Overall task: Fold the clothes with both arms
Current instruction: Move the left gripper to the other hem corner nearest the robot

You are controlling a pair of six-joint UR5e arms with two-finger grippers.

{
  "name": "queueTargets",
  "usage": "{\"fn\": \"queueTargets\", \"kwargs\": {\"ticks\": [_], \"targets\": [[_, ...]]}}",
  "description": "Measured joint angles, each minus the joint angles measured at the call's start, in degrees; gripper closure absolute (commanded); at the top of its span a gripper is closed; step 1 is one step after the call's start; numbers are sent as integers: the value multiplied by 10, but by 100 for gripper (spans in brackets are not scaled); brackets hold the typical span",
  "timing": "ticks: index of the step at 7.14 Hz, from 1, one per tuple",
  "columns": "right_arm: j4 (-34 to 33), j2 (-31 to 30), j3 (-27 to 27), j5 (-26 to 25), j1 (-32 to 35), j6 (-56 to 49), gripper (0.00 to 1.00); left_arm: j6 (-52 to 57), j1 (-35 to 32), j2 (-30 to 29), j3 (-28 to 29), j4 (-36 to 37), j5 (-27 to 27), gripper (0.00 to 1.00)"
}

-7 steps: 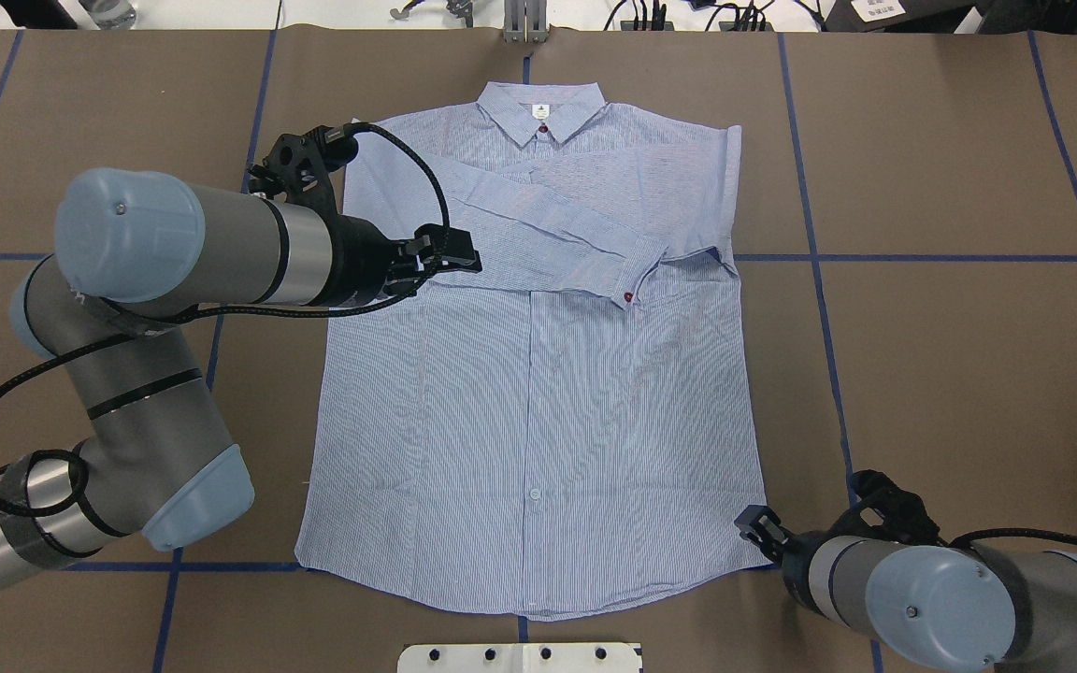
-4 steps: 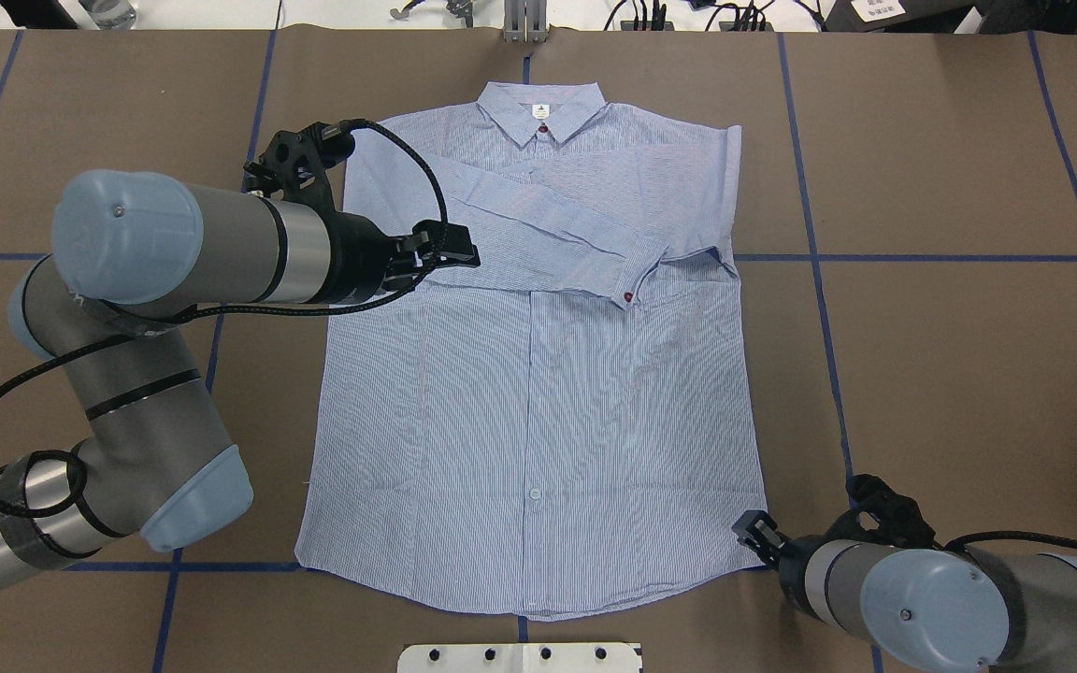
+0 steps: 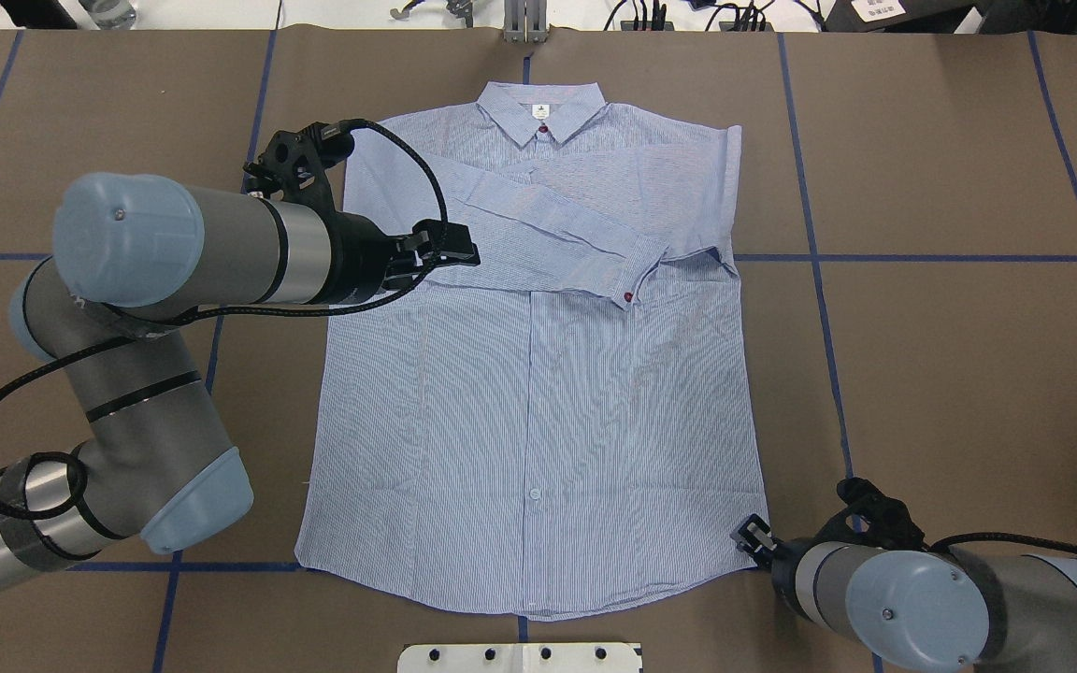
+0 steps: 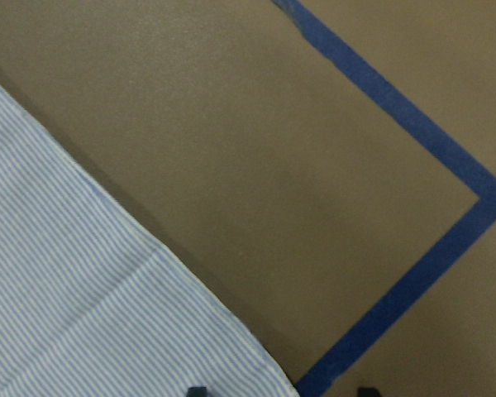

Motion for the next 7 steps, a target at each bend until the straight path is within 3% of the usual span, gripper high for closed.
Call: {"fn": "queueTargets", "kwargs": {"ticks": [1, 7], "targets": [[0, 0, 0, -1, 1, 0, 99, 0, 0, 0, 0, 0, 0, 11], [0, -1, 16, -1, 11, -1, 100, -12, 3, 5, -12, 20, 0, 11]]}}
